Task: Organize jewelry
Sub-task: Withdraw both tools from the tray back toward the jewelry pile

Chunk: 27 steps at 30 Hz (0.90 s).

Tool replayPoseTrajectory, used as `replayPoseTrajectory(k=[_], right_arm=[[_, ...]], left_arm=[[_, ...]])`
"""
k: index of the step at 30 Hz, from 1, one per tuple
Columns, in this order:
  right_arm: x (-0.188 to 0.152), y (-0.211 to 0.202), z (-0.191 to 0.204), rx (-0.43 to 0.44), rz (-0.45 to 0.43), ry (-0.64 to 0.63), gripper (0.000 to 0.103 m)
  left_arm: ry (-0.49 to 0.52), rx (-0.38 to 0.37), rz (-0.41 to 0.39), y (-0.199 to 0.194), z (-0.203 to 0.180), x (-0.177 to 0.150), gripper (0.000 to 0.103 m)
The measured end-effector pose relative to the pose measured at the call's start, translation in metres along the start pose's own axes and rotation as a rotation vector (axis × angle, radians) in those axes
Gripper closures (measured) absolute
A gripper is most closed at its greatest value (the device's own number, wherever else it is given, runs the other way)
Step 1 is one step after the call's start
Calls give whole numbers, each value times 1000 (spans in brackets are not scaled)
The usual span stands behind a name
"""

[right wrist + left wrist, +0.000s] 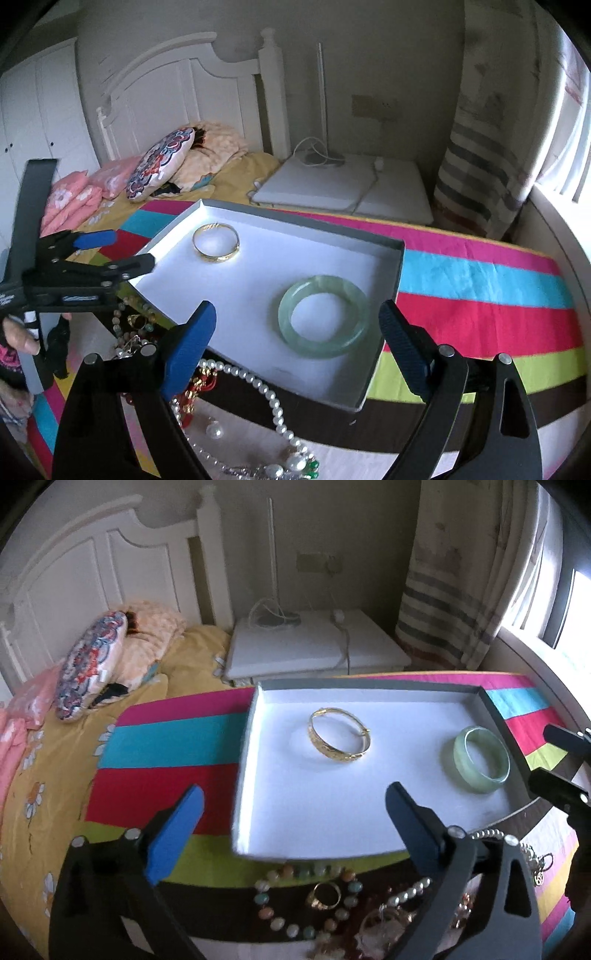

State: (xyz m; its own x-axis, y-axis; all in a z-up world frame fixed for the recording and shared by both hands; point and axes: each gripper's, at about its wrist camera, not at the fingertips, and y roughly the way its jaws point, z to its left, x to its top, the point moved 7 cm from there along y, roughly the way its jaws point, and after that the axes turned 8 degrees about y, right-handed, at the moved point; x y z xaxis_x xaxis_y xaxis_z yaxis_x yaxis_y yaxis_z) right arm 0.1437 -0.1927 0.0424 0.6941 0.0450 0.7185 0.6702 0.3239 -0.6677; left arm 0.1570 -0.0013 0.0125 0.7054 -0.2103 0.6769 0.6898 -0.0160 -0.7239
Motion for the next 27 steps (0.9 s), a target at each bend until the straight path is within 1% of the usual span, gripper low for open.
replayPoseTrajectory(k=[3, 8, 12, 14, 16, 19, 22, 23, 24, 25, 26, 27], right_arm=[[-7, -9, -6, -1, -6, 26, 16], [-26, -35, -15, 12, -31, 76, 15], [-41, -50, -18, 15, -46, 97, 13], [-49, -55, -18, 15, -48, 101, 13], [-56, -55, -20, 11, -41, 107, 13], [-60, -52, -23, 14, -23, 119, 13], [-51, -41, -19, 25, -16, 112, 13], [-47, -37, -17, 34, -16, 106, 17], [-40, -27, -14, 48, -8, 97, 31], [-35, -17, -12, 48, 16, 90, 41], [-32, -9, -11, 40, 30, 90, 57], [-27, 3, -14, 17, 50, 103, 66]], left_arm=[[-14, 27, -9, -14, 6, -12, 3], [-74, 29, -37, -42, 21, -46, 3], [-108, 57, -15, -52, 33, -77, 3], [-130, 53, 3, -54, 38, -91, 3], [-144, 51, 15, -54, 42, -99, 3], [-153, 51, 12, -55, 47, -98, 3], [-119, 44, 6, -45, 45, -77, 3], [-98, 44, 0, -39, 43, -67, 3], [-74, 45, -11, -33, 41, -56, 4], [-42, 28, -20, -23, 35, -42, 7], [-29, 3, -21, -15, 30, -34, 13], [-14, -29, -16, -6, 25, -27, 26]])
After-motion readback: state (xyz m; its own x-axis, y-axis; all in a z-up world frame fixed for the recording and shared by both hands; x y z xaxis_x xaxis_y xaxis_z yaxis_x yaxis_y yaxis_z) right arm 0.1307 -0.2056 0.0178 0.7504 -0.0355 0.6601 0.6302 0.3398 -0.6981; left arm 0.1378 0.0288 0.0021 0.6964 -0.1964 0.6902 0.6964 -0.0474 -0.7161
